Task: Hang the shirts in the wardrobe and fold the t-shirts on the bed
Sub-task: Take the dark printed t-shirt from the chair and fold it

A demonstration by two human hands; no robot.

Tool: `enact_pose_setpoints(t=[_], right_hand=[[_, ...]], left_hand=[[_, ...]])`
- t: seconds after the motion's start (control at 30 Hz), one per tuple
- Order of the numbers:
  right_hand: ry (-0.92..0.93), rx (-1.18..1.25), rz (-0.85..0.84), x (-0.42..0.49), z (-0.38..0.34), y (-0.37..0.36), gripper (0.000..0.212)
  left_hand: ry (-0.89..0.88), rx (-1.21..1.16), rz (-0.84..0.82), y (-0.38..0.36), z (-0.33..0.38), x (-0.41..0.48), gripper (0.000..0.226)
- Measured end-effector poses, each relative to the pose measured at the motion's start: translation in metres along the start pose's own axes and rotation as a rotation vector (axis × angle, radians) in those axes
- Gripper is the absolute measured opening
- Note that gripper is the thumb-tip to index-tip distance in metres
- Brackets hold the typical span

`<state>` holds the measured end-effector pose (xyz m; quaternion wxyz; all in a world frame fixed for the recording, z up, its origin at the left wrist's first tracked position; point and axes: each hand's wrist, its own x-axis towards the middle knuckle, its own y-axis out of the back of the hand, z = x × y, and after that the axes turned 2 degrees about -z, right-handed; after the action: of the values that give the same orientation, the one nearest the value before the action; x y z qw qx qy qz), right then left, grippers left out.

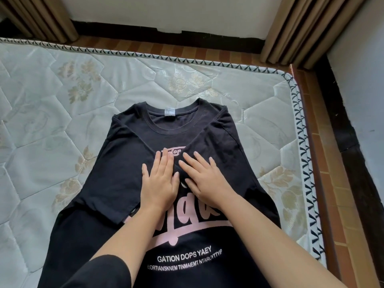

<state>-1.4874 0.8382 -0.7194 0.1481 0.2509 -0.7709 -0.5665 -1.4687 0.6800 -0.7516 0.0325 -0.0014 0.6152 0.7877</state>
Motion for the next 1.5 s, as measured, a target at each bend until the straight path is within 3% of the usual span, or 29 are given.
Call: enact_pose_setpoints(t=[0.13, 0.23, 0.43, 0.53, 0.63, 0.7, 0.77, 0.83, 0.9, 1.03, 1.17, 1.3, 1.4, 1.5], right_hand=[[0.012, -0.028, -0.133, 0.025, 0.004, -0.003, 0.063], [0.022, -0.174, -0.145, 0.029, 0.021, -0.009, 0.059], [-0.185, -0.174, -0.105, 0.055, 0.086, 0.014, 0.075], [-0.321, -0.213, -0.132, 0.064, 0.116, 0.029, 0.060], [-0.459, -0.236, -0.212, 0.067, 0.126, 0.044, 0.059], [-0.477, -0.245, -0.179, 0.065, 0.113, 0.047, 0.061], [-0.403, -0.201, -0.063, 0.059, 0.082, 0.037, 0.062], [-0.204, -0.174, 0.008, 0.045, 0.042, 0.015, 0.061], [-0.029, -0.164, -0.054, 0.031, 0.013, -0.009, 0.059], [-0.010, -0.142, -0.117, 0.034, 0.024, -0.011, 0.059], [-0.167, -0.162, -0.117, 0.054, 0.080, 0.012, 0.073], [-0.379, -0.187, -0.150, 0.064, 0.122, 0.033, 0.057], [-0.496, -0.178, -0.184, 0.065, 0.121, 0.038, 0.059], [-0.498, -0.201, -0.090, 0.061, 0.093, 0.036, 0.061]], left_hand=[[0.005, 0.016, 0.029, -0.005, -0.003, 0.002, 0.062], [-0.034, 0.062, 0.064, -0.006, -0.004, 0.003, 0.057], [-0.047, 0.078, 0.124, -0.009, -0.004, 0.002, 0.051], [-0.042, 0.072, 0.143, -0.010, -0.004, 0.003, 0.052], [-0.036, 0.063, 0.142, -0.010, -0.004, 0.003, 0.053], [-0.033, 0.061, 0.140, -0.010, -0.003, 0.003, 0.052], [-0.033, 0.060, 0.136, -0.010, -0.003, 0.003, 0.052], [-0.034, 0.073, 0.143, -0.011, -0.004, 0.003, 0.052], [-0.045, 0.077, 0.153, -0.013, -0.005, 0.004, 0.052], [-0.044, 0.081, 0.148, -0.011, -0.004, 0.004, 0.053], [-0.038, 0.088, 0.142, -0.011, -0.003, 0.003, 0.052], [-0.033, 0.082, 0.151, -0.011, -0.003, 0.003, 0.051], [-0.034, 0.082, 0.151, -0.011, -0.004, 0.003, 0.052], [-0.033, 0.076, 0.157, -0.011, -0.003, 0.003, 0.052]])
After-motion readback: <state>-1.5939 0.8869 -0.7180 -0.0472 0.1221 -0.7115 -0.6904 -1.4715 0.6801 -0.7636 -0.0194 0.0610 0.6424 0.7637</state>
